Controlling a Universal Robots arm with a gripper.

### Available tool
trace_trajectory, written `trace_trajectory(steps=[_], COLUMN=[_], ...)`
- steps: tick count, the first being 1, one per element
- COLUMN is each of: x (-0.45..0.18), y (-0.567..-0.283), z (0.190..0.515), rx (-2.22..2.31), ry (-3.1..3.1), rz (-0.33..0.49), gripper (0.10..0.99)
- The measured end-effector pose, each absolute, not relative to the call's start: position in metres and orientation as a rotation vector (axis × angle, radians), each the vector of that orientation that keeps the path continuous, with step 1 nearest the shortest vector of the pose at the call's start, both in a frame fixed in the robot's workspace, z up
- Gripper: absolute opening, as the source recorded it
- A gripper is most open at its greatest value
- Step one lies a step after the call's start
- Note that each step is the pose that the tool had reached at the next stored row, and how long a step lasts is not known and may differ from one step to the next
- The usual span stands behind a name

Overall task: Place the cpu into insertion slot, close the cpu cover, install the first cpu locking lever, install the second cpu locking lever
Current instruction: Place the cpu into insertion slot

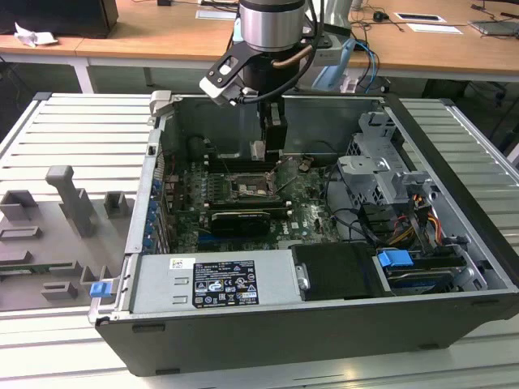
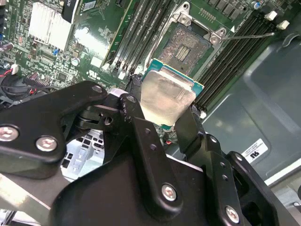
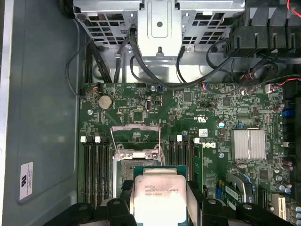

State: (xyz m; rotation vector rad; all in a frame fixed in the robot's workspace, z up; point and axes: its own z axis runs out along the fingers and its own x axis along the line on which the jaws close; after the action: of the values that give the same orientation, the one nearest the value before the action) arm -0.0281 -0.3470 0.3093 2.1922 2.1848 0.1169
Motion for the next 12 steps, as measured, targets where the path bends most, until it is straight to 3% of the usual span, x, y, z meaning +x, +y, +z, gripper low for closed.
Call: trace_trajectory(steps=[12], x=[-0.032], y=[-0.347], z=[0.295], rx=[2.175], ry=[2.201], rz=[0.119], gripper=[0.533])
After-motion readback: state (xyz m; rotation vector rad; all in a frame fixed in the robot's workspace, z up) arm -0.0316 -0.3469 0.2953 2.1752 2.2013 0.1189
